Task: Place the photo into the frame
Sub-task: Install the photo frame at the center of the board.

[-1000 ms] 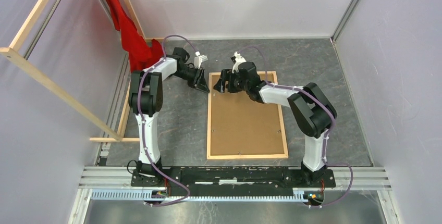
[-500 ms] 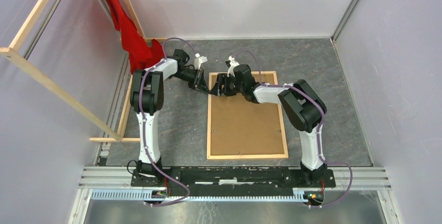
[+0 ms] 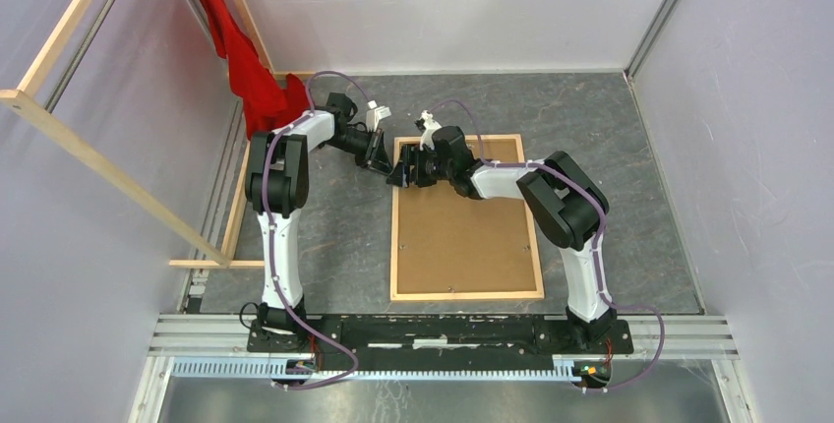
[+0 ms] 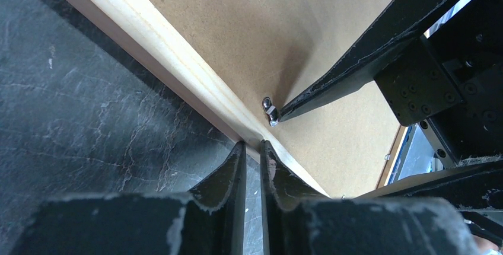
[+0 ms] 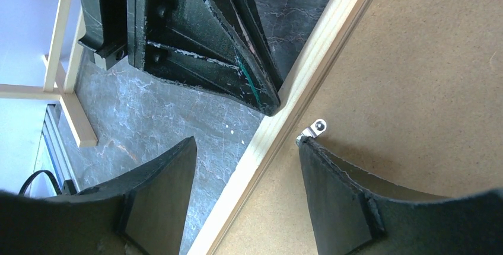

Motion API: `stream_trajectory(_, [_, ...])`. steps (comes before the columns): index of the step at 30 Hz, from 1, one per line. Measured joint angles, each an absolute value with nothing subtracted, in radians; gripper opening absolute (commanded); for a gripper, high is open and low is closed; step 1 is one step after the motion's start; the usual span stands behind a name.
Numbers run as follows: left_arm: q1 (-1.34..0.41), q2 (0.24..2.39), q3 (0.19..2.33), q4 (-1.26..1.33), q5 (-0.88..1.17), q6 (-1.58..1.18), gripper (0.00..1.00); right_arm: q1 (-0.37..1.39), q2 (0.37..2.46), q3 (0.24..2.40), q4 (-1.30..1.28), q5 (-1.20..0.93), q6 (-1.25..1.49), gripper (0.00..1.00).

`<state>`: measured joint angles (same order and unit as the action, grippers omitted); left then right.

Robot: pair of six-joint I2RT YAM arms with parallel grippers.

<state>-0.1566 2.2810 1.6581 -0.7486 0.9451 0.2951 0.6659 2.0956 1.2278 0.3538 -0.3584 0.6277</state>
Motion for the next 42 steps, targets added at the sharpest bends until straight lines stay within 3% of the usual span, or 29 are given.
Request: stream_trajectory(42, [-0.152,2.273,1.635,-0.726,0.952,0.295,0.15,0.603,2.097,1.275,0.311,-0.401,0.597,0.69])
